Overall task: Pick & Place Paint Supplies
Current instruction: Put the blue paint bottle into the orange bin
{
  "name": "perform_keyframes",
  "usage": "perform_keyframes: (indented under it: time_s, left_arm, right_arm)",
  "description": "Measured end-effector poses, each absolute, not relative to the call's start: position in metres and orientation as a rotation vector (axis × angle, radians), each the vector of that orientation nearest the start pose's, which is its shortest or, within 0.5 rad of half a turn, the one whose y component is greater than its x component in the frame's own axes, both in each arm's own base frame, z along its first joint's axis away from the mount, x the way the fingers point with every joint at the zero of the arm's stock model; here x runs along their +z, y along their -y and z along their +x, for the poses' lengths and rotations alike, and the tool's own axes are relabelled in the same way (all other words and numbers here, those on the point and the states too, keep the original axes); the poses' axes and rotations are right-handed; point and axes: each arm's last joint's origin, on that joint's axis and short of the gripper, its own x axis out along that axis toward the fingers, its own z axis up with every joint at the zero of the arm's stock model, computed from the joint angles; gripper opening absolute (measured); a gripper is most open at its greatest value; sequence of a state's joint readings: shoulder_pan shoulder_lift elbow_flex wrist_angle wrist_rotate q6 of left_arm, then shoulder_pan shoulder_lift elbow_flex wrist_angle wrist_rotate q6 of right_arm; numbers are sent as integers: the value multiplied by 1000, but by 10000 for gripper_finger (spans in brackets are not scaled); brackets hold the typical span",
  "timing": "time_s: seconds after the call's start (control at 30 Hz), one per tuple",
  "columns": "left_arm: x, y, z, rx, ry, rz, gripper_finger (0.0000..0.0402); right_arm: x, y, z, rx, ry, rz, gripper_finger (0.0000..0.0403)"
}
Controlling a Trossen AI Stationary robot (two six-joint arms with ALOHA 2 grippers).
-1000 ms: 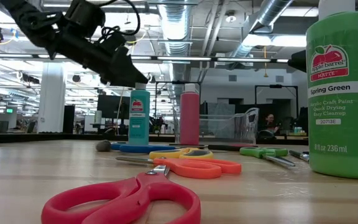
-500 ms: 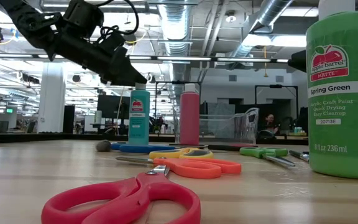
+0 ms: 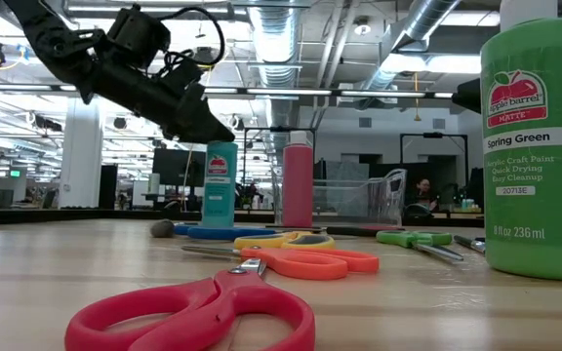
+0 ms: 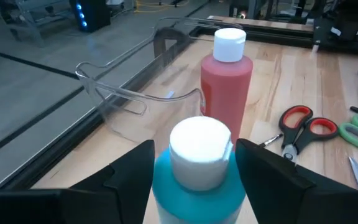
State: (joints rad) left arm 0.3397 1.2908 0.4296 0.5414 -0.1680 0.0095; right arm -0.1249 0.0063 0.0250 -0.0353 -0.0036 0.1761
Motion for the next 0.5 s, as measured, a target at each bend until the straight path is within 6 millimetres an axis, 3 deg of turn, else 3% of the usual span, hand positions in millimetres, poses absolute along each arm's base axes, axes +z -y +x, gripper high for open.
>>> perform_keyframes:
  time_s: [0.17,0.4,0.5]
  left_arm:
    - [186,-85,226,502,-294,-8,198]
    - [185,-84,226,471,-301,-13,117]
    - [185,-84,227,466,-299,-30,113]
  right_arm:
    - [168,12,96,-122,-6,177,89]
    - [168,12,96,-122,-6,177,89]
    - [168,12,96,-122,-6,177,89]
